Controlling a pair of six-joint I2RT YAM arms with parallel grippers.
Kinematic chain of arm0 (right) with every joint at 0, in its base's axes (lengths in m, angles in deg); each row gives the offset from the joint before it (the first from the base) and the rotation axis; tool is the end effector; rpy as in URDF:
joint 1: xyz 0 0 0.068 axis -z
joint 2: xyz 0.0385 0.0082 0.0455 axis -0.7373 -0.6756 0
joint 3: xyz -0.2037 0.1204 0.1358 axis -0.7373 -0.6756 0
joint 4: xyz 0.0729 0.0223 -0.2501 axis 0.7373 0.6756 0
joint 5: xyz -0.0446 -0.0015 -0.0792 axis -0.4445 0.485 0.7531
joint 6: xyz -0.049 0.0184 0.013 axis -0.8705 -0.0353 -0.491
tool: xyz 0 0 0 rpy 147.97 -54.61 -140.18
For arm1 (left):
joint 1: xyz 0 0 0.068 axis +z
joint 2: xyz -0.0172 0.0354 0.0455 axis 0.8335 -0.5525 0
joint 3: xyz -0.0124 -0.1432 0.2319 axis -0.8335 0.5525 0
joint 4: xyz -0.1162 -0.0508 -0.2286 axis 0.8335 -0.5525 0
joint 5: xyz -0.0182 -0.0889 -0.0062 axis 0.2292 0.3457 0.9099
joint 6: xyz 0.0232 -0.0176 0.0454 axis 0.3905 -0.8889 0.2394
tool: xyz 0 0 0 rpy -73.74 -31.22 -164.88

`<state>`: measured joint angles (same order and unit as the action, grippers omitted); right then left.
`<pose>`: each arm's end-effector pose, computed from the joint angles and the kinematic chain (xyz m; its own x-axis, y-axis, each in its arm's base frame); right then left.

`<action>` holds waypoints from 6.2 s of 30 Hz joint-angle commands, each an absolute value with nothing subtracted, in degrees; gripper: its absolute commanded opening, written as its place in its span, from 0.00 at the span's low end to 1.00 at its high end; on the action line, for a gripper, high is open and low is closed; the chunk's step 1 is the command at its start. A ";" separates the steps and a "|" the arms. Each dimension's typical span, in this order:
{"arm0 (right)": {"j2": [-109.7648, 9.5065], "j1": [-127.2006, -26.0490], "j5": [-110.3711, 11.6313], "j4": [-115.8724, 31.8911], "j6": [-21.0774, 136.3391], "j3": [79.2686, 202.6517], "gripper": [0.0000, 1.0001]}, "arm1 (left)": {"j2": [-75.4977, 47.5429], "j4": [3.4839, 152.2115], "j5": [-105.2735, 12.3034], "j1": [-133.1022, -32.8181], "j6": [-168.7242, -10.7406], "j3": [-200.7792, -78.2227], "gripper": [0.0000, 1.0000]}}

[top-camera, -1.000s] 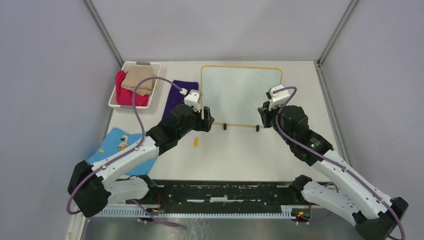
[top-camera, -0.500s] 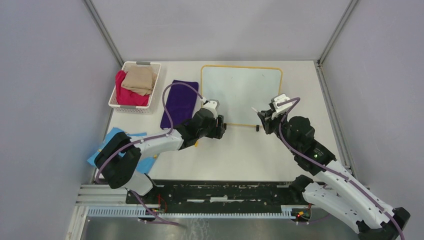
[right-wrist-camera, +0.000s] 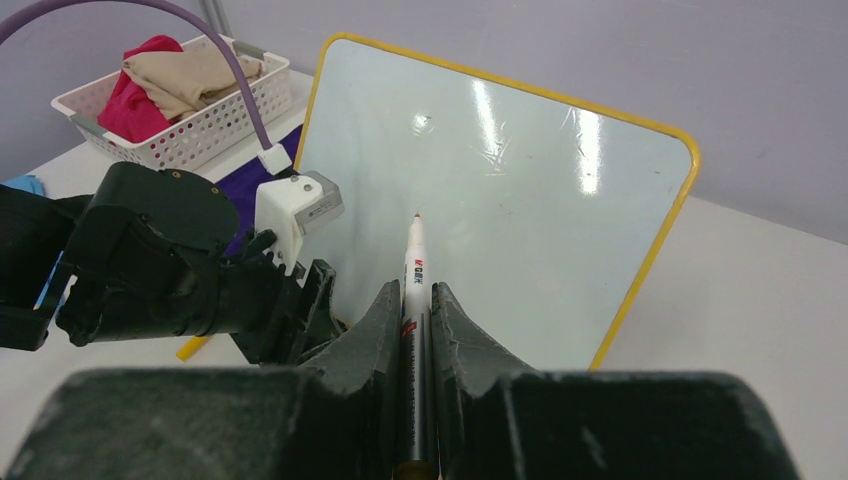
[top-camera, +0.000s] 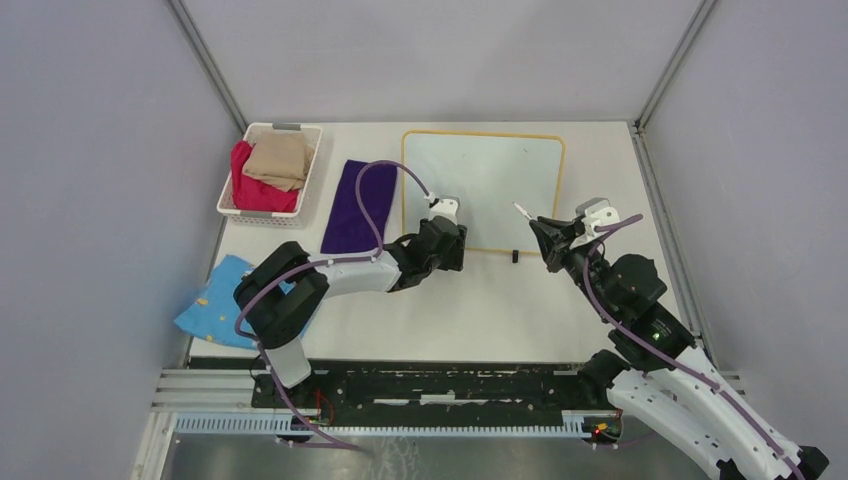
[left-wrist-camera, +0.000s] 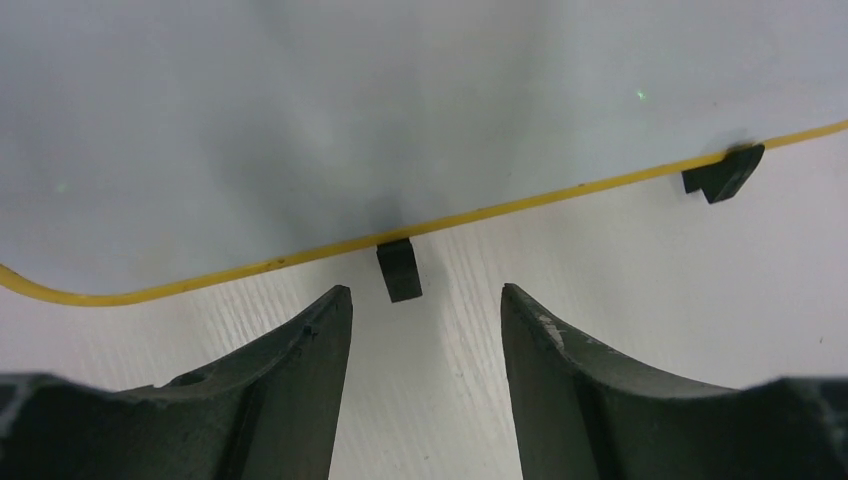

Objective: Write a sentence on the whiteboard
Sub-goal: Move the whiteboard to the center of the board, then write a sentence on the whiteboard.

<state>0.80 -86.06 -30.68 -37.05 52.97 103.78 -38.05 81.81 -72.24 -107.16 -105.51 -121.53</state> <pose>0.1093 0.0784 0.3462 0.0204 0.0634 -0.9978 -0.4632 0.8850 0.0467 0.2376 -0.2736 0.1739 -0.6271 0.0741 -0.7754 0.3405 0.9214 -0.1873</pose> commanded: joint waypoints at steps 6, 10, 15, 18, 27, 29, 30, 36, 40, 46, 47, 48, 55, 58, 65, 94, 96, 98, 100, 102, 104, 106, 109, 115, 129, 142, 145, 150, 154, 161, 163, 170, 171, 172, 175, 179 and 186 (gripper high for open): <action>1.80 -86.15 -29.93 -39.36 52.05 103.61 0.00 | -41.45 81.06 -81.49 -108.14 -109.88 -126.05 0.61; 2.59 -86.24 -30.20 -39.59 52.19 102.65 0.00 | -43.26 80.60 -82.55 -108.91 -110.12 -127.18 0.55; 3.01 -86.86 -30.38 -40.16 52.41 101.98 0.00 | -44.71 79.88 -82.96 -109.48 -110.58 -128.44 0.46; 3.15 -87.29 -29.89 -40.19 52.21 102.02 0.00 | -45.34 79.32 -83.24 -109.95 -110.45 -129.03 0.41; 4.08 -87.38 -29.81 -40.32 52.78 101.62 0.00 | -45.86 77.22 -85.42 -111.83 -111.64 -129.21 0.17; 4.22 -87.40 -29.86 -40.22 53.00 101.62 0.00 | -46.00 76.87 -85.88 -112.12 -112.40 -129.21 0.13; 4.38 -87.35 -29.89 -40.11 53.17 101.62 0.00 | -46.01 76.62 -85.98 -112.24 -112.81 -129.14 0.12; 4.87 -87.41 -30.39 -38.58 54.61 101.98 0.00 | -45.10 74.63 -87.38 -113.78 -116.55 -128.21 0.05; 5.36 -87.34 -30.30 -38.26 55.73 101.89 0.00 | -44.65 72.88 -88.93 -115.41 -120.69 -127.46 0.02; 6.35 -87.39 -30.22 -37.32 57.51 101.72 0.00 | -45.21 71.57 -89.99 -118.36 -125.71 -127.97 0.02; 6.43 -87.35 -30.20 -37.22 57.83 101.71 0.00 | -45.29 71.16 -90.58 -119.09 -126.30 -128.28 0.02; 6.58 -87.35 -30.16 -36.98 58.08 101.71 0.00 | -45.38 70.40 -91.09 -119.71 -126.65 -128.76 0.02; 6.70 -87.35 -30.30 -36.66 59.08 101.62 0.00 | -44.38 68.37 -91.94 -121.44 -128.31 -128.14 0.09; 6.69 -87.33 -30.15 -36.48 59.28 101.71 0.00 | -43.68 68.27 -91.92 -121.53 -128.40 -127.32 0.22; 6.45 -87.35 -29.86 -36.06 59.33 102.22 0.00 | -39.69 68.04 -91.66 -121.54 -127.56 -125.57 0.54; 0.53 -87.39 -30.79 -41.15 56.47 102.89 0.00 | -7.29 45.43 -88.25 -92.32 -108.80 -137.27 1.00; -0.22 -87.39 -31.08 -41.17 56.27 103.41 0.00 | -9.67 40.83 -90.58 -92.32 -111.10 -140.57 1.00; -0.73 -87.39 -31.27 -41.53 56.16 103.64 0.00 | -11.11 38.93 -87.84 -92.32 -108.24 -142.69 1.00; -0.95 -87.35 -31.45 -42.02 56.09 103.65 0.00 | -10.65 40.65 -83.77 -92.32 -103.81 -142.90 1.00; -1.23 -87.38 -31.52 -42.15 55.92 103.56 0.00 | -9.41 43.33 -83.38 -92.33 -100.31 -141.27 1.00; -1.45 -87.39 -31.83 -42.15 55.92 103.47 0.00 | -8.28 46.54 -86.21 -92.26 -96.14 -138.48 1.00; -1.48 -87.39 -32.05 -42.15 55.91 103.22 0.00 | -6.90 53.53 -88.62 -91.18 -90.29 -132.93 1.00; -1.54 -87.35 -32.66 -44.08 55.85 102.77 0.00 | -6.67 59.35 -83.30 -86.37 -90.88 -127.81 1.00; -1.35 -87.36 -33.41 -44.25 55.73 102.07 0.00 | -6.41 67.20 -70.69 -73.41 -114.55 -124.06 1.00; -3.53 -87.35 -35.79 -44.85 56.86 102.49 0.00 | -15.90 94.21 -26.87 -63.06 -107.60 -118.66 1.00; -3.44 -87.35 -37.25 -44.69 56.70 103.06 0.00 | -23.98 136.04 -13.31 -61.92 -124.53 -104.97 1.00; -3.33 -87.39 -37.40 -45.02 56.79 102.86 0.00 | -23.31 142.89 -15.45 -61.84 -127.11 -102.17 1.00; -3.07 -87.35 -37.34 -45.39 56.82 102.72 0.00 | -21.32 137.45 -19.76 -58.23 -131.00 -102.90 1.00; -2.33 -87.41 -37.26 -45.57 56.71 102.25 0.00 | -22.10 127.32 -11.67 -54.29 -129.88 -109.99 1.00; -1.59 -87.36 -37.25 -46.10 56.71 101.62 0.00 | -13.88 97.91 -25.19 -55.40 -116.73 -115.71 1.00; -1.57 -87.47 -37.32 -46.10 56.73 101.54 0.00 | -10.75 94.66 -32.55 -57.93 -113.83 -115.14 1.00; -1.15 -87.51 -37.71 -46.89 57.15 100.52 0.00 | -3.46 88.16 -52.47 -62.54 -108.54 -113.35 1.00; -1.13 -87.49 -37.66 -46.96 57.15 100.40 0.00 | -4.08 88.48 -50.35 -62.48 -107.74 -113.30 1.00; -1.21 -87.52 -37.61 -46.98 57.24 100.39 0.00 | -5.07 88.90 -47.05 -62.52 -106.58 -113.56 1.00; -1.44 -87.49 -37.54 -46.90 57.21 100.57 0.00 | -9.59 85.26 -36.91 -62.53 -108.51 -116.19 1.00; -1.97 -87.52 -37.43 -46.55 57.02 101.14 0.00 | -10.05 99.67 -24.17 -62.62 -108.60 -108.78 1.00; -3.94 -87.51 -38.07 -47.67 57.71 101.32 0.00 | -18.05 104.03 -13.75 -66.99 -106.82 -109.90 1.00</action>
<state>-2.98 -87.27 -37.22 -44.00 56.88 100.29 -14.08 97.68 -23.13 -63.66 -110.18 -107.14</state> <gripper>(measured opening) 0.178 0.994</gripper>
